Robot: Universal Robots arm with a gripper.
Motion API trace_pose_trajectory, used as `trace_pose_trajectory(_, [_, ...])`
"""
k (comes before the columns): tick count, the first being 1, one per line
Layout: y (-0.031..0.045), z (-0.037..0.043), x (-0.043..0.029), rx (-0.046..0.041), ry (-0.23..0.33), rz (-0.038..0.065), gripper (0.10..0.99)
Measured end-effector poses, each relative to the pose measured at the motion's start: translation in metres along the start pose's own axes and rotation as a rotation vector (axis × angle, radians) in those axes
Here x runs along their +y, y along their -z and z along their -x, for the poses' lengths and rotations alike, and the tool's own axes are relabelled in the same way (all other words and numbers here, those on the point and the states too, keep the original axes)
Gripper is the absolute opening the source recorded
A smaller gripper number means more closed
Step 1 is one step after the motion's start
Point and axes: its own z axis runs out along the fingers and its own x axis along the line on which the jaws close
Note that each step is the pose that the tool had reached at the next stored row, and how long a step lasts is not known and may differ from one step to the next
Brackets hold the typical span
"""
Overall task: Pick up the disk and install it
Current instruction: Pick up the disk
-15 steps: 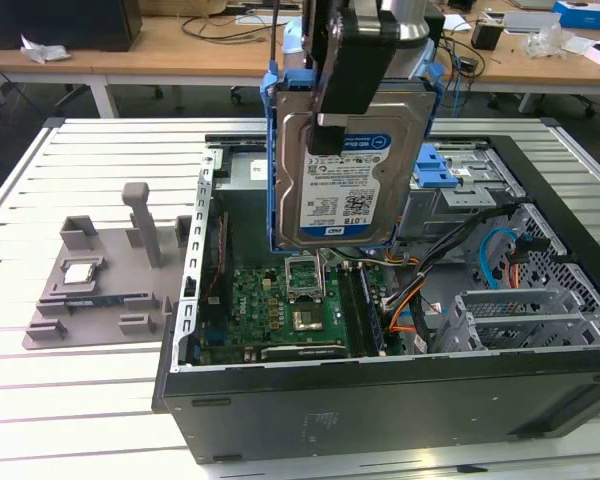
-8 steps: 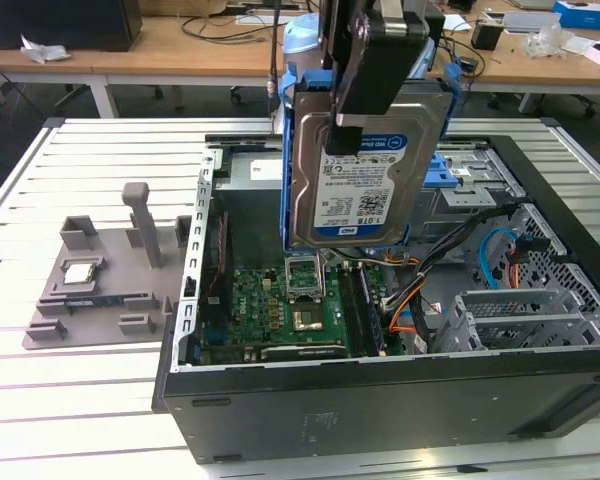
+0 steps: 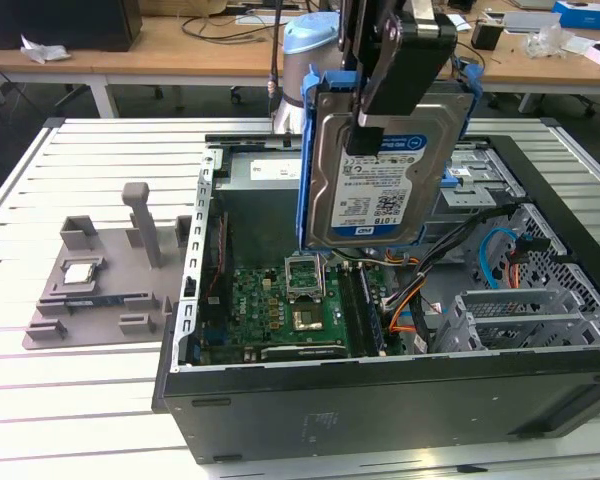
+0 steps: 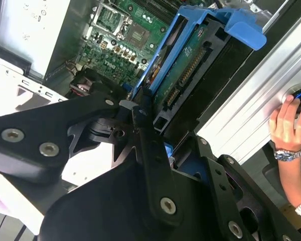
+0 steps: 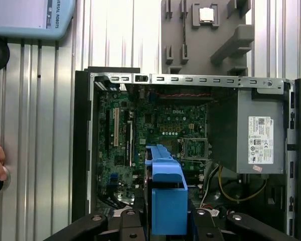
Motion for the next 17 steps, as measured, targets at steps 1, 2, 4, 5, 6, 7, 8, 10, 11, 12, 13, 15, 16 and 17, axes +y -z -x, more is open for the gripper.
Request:
trace_pose_trajectory(1, [0.0000, 0.0000, -0.0017, -0.0001, 0.000, 0.000, 0.369])
trace_pose_trajectory(2, [0.0000, -0.0001, -0.0027, -0.0001, 0.000, 0.000, 0.369])
trace_pose_trajectory(4, [0.0001, -0.0002, -0.0084, -0.0001, 0.000, 0.000, 0.369])
trace_pose_trajectory(5, [0.0001, -0.0002, -0.0106, -0.0001, 0.000, 0.000, 0.369])
trace_pose_trajectory(6, [0.0001, -0.0003, -0.0129, -0.0001, 0.000, 0.000, 0.369])
trace_pose_trajectory(7, [0.0000, -0.0003, -0.0152, -0.0001, 0.000, 0.000, 0.369])
trace_pose_trajectory(8, [0.0001, -0.0003, -0.0166, -0.0001, 0.000, 0.000, 0.369])
trace_pose_trajectory(10, [0.0001, -0.0004, -0.0234, 0.0000, 0.000, 0.000, 0.369])
trace_pose_trajectory(11, [0.0002, -0.0005, -0.0256, 0.0000, 0.000, 0.000, 0.369])
trace_pose_trajectory(12, [0.0002, -0.0006, -0.0289, -0.0001, 0.000, 0.000, 0.369])
trace_pose_trajectory(13, [0.0002, -0.0009, -0.0309, -0.0001, 0.000, 0.000, 0.369])
trace_pose_trajectory(15, [0.0003, -0.0035, -0.0344, 0.0000, 0.000, 0.000, 0.369])
trace_pose_trajectory(16, [0.0003, -0.0083, -0.0359, -0.0004, 0.000, 0.000, 0.369])
trace_pose_trajectory(17, [0.0005, -0.0143, -0.0367, -0.0012, 0.000, 0.000, 0.369])
